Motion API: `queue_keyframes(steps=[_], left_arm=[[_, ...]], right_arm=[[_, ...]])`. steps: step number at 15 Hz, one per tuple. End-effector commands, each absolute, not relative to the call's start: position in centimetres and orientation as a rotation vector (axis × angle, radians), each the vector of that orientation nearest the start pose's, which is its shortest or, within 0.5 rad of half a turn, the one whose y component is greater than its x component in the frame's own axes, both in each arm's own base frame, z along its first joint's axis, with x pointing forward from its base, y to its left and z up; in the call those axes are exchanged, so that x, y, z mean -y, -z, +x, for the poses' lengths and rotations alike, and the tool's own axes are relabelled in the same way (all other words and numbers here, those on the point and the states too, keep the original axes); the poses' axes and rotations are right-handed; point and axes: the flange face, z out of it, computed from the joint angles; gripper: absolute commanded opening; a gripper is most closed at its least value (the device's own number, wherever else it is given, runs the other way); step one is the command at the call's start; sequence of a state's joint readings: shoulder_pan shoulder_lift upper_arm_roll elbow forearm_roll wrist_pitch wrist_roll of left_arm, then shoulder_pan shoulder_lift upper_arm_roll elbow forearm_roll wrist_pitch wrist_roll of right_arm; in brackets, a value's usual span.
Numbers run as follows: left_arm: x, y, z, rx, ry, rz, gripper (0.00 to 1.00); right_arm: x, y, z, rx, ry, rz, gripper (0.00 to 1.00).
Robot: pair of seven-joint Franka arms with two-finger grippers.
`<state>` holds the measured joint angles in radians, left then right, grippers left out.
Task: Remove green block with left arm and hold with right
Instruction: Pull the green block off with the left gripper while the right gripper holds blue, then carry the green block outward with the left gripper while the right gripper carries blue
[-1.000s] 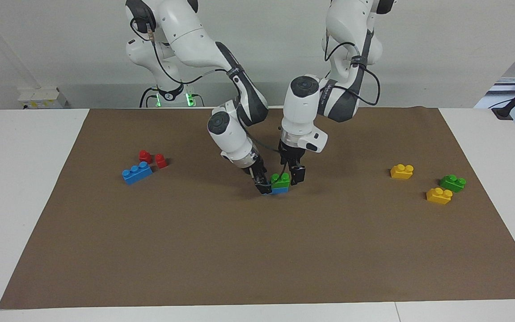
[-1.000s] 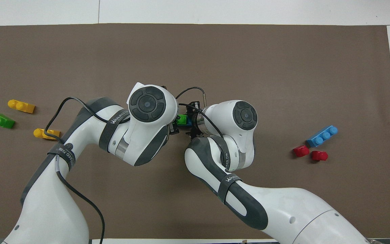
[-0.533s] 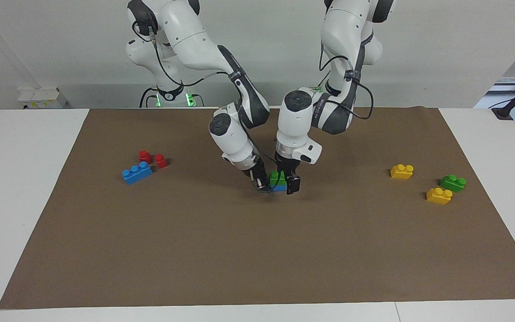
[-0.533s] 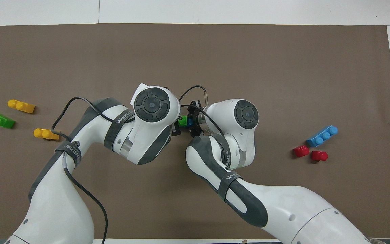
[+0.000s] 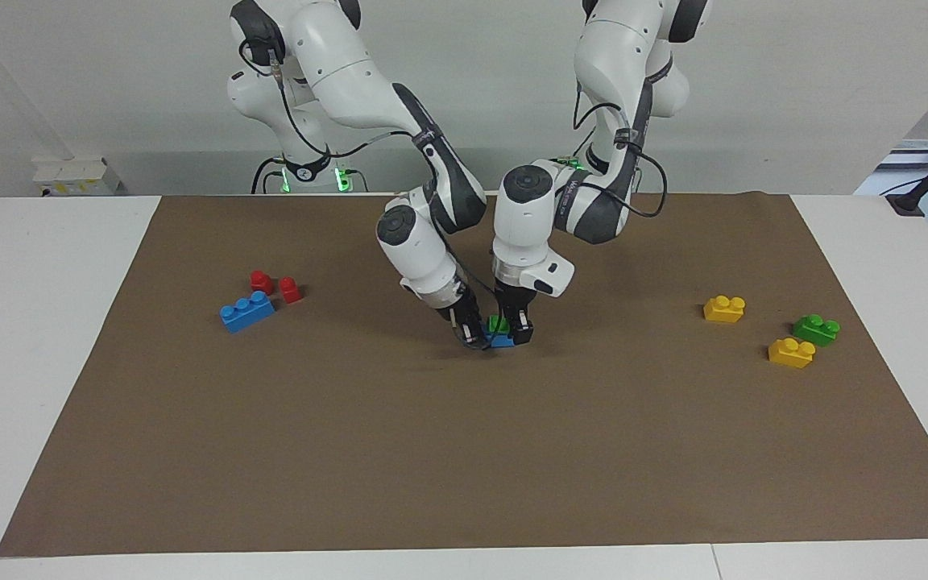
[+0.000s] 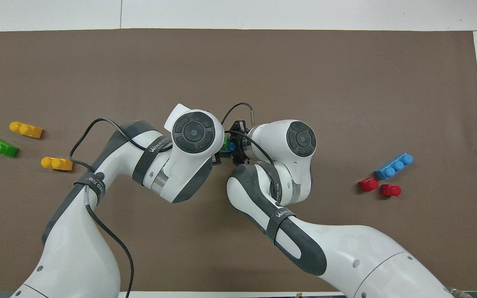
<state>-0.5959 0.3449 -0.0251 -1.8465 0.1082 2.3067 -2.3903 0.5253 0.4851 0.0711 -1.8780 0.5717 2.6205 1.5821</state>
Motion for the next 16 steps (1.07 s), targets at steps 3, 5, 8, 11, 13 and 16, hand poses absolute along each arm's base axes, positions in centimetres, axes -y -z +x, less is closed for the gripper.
queue_keyframes(steps=[3, 5, 8, 11, 13, 16], left_arm=[[36.4, -35.3, 53.3, -2.249, -0.166, 2.024, 0.0], [35.9, -36.7, 53.2, -2.245, -0.171, 2.034, 0.0], [34.1, -40.0, 53.0, -2.24, -0.172, 2.06, 0.0], [32.1, -42.3, 53.4, -2.25, -0.171, 2.056, 0.0], [29.4, -43.5, 54.2, -2.245, -0.176, 2.088, 0.0], [23.2, -45.2, 56.6, -2.239, -0.167, 2.08, 0.0]], right_arm=[[-35.9, -27.1, 55.0, -1.838, -0.327, -2.012, 0.0], [-35.9, -27.1, 55.0, -1.838, -0.324, -2.01, 0.0], [-35.9, -27.1, 55.1, -1.834, -0.321, -2.011, 0.0], [-35.8, -27.4, 55.3, -1.829, -0.32, -2.013, 0.0], [-35.1, -27.9, 56.1, -1.814, -0.304, -2.029, 0.0], [-31.4, -29.7, 59.0, -1.658, -0.229, -2.182, 0.0]])
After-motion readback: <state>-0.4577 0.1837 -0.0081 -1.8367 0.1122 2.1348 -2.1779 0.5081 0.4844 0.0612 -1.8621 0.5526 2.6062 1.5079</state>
